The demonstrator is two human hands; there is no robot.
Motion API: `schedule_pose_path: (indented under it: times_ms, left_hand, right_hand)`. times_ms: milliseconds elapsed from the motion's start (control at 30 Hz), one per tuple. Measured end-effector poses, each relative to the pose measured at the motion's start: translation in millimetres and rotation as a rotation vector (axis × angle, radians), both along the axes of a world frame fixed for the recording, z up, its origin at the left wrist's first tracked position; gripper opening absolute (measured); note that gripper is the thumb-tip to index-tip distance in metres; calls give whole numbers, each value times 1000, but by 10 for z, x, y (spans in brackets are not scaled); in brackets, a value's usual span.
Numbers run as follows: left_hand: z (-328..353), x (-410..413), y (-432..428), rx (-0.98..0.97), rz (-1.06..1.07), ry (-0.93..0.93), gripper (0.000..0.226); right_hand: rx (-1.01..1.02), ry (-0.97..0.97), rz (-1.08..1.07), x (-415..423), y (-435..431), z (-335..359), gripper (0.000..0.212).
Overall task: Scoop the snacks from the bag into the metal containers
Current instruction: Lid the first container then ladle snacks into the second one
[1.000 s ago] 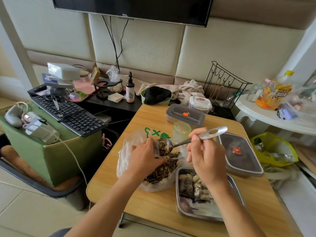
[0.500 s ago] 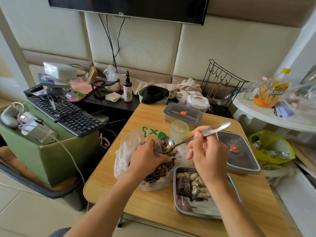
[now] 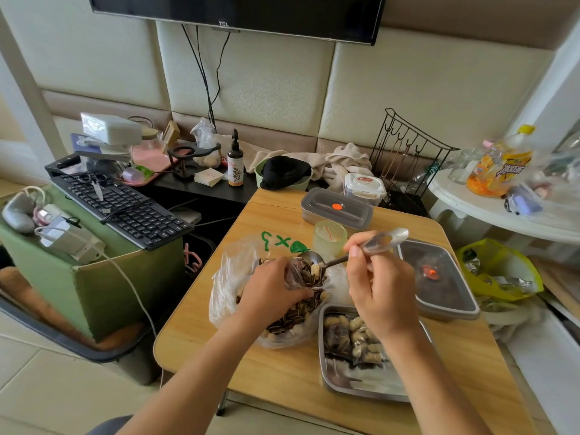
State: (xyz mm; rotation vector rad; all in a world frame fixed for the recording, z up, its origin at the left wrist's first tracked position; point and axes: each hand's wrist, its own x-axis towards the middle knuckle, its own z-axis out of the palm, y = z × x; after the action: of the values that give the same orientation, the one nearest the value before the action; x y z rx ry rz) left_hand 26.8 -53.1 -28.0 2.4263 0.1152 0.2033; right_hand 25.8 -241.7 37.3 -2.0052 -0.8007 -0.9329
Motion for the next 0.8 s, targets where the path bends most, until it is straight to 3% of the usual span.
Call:
schedule_pose_path:
  times_ms: [200, 400, 800]
  left_hand:
    - [0, -1, -111, -227, 51, -93, 46]
    - [-50, 43, -115, -351, 82, -127, 45]
    - [-71, 61, -114, -404, 78, -114, 44]
  right_hand:
    - [-117, -182, 47, -74, 113, 41, 33]
    - [-123, -178, 0, -77, 140, 41, 38]
    - [-99, -186, -15, -85, 139, 40, 28]
